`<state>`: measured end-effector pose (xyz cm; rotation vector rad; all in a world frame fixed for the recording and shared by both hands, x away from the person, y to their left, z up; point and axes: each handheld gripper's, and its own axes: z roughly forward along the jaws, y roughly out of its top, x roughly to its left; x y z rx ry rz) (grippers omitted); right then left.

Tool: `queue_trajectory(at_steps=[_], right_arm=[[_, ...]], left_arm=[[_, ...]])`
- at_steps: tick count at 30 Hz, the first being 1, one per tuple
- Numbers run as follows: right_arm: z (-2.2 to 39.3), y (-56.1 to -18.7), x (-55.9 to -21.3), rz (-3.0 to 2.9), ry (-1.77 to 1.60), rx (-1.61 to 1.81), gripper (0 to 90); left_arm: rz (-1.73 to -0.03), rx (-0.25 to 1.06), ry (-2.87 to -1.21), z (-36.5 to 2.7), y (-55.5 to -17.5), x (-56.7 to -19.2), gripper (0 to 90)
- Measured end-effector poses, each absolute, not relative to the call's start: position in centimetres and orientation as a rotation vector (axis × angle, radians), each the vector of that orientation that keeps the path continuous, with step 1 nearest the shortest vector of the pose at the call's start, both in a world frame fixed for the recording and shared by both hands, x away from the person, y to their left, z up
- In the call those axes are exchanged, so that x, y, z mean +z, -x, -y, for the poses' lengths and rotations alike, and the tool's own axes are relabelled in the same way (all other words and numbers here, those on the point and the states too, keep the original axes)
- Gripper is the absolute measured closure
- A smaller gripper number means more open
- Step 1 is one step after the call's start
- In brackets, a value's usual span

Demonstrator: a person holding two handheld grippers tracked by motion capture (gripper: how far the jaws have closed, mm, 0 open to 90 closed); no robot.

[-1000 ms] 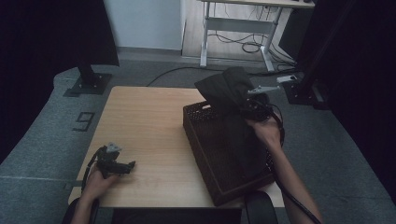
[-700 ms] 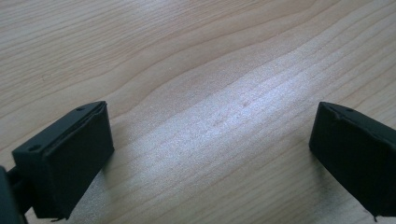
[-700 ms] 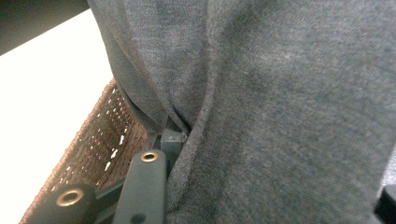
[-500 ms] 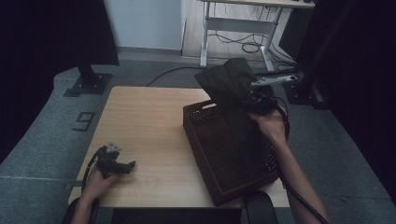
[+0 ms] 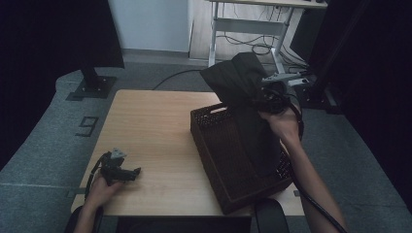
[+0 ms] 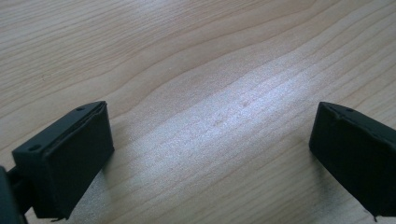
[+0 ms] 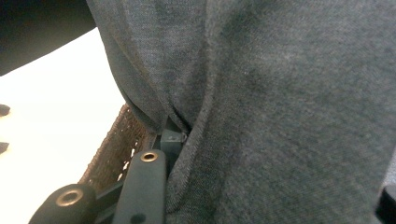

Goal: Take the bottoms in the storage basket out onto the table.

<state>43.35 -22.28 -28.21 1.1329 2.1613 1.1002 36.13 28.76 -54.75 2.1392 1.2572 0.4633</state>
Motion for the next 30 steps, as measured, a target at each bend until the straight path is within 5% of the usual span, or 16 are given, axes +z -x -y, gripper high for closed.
queue_trajectory(at_steps=[30], right_arm=[[18.5,-43.0,-24.1,-2.183,-1.046,1.113,63.3]], left_arm=[[-1.257,0.463,-2.139,-28.8,-36.1,-54.7,0.0]])
